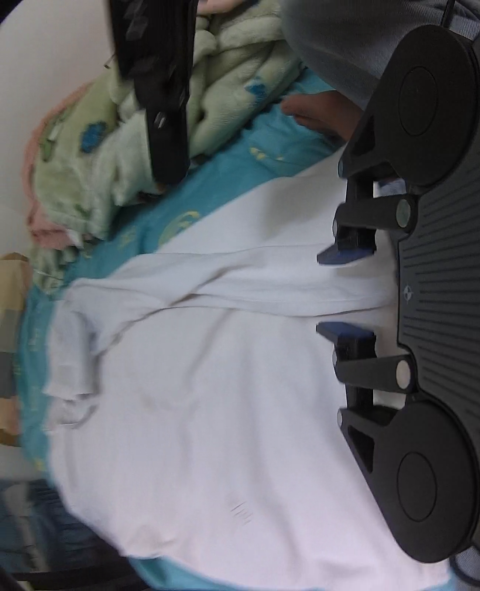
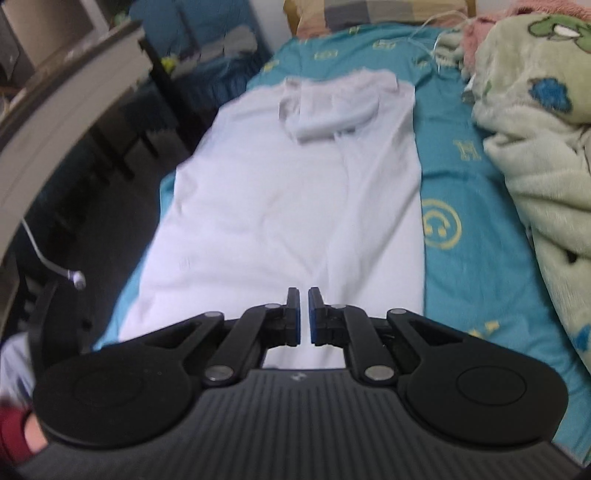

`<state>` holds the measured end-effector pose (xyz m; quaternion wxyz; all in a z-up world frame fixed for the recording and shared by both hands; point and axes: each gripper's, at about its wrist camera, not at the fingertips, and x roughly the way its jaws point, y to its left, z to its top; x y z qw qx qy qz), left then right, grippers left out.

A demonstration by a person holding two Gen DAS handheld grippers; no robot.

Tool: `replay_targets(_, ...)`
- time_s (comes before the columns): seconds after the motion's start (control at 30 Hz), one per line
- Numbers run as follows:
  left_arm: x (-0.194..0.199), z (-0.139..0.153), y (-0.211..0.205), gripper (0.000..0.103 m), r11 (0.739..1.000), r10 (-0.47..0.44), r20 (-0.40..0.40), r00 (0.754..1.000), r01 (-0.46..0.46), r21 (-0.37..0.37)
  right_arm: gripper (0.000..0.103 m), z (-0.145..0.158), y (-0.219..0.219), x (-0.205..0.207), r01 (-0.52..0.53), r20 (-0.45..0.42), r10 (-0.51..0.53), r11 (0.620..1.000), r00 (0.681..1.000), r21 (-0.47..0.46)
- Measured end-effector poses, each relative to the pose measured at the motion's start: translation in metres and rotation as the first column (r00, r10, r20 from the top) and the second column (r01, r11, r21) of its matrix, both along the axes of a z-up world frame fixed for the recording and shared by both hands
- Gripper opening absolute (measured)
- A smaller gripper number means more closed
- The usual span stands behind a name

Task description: Fold clothes

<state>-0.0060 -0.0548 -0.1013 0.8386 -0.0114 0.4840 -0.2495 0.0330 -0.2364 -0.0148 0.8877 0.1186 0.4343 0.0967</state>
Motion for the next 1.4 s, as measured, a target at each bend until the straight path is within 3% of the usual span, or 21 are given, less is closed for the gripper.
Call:
replay_targets(0.1,0.012,0.031,0.010,0.060,0.999,0.047,0.114,0.992,-0.049,0.016,0.009,0.012,0.002,0.022,0.065,0.084,-0.066,0.998,0.994,0.016)
replay_targets(0.2,0.024,0.059,0.025,0.071,0.995,0.085,0.252,0.964,-0.097,0.033,0.009,0.019,0.003,0.040,0.114,0.150,-0.117,0.993,0.982,0.030)
replay_targets(0.27,0.036,0.073,0.030,0.081,0.992,0.107,0.316,0.943,-0.122,0.030,0.010,0.019,0.006,0.048,0.132,0.182,-0.135,0.991,0.974,0.031)
replay_targets(0.33,0.045,0.079,0.039,0.084,0.988,0.135,0.359,0.924,-0.153,0.023,0.014,0.015,0.008,0.054,0.139,0.211,-0.139,0.990,0.967,0.019)
replay_targets(0.4,0.052,0.079,0.046,0.090,0.984,0.159,0.380,0.911,-0.176,0.009,0.051,0.006,0.010,0.056,0.141,0.243,-0.140,0.990,0.960,0.013)
replay_targets(0.47,0.057,0.073,0.051,0.098,0.980,0.187,0.397,0.899,-0.198,-0.013,0.069,-0.006,0.013,0.057,0.131,0.265,-0.130,0.991,0.956,0.013)
replay_targets(0.5,0.059,0.070,0.052,0.100,0.977,0.202,0.405,0.892,-0.211,-0.022,0.071,-0.012,0.015,0.057,0.119,0.269,-0.118,0.993,0.956,0.010)
replay_targets(0.57,0.061,0.062,0.054,0.102,0.971,0.226,0.414,0.882,-0.236,-0.029,0.071,-0.023,0.019,0.057,0.103,0.277,-0.097,0.995,0.956,-0.005)
replay_targets(0.77,0.065,0.049,0.056,0.103,0.965,0.244,0.405,0.881,-0.260,-0.016,0.071,-0.031,0.032,0.058,0.074,0.287,-0.064,0.997,0.956,-0.027)
replay_targets(0.97,0.068,0.051,0.068,0.103,0.948,0.300,0.402,0.865,-0.317,-0.026,0.071,-0.032,0.029,0.054,0.095,0.281,-0.089,0.995,0.955,-0.008)
replay_targets(1.4,0.060,0.054,0.077,0.103,0.939,0.320,0.402,0.858,-0.344,-0.014,0.071,-0.035,0.037,0.047,0.102,0.276,-0.080,0.993,0.958,-0.064)
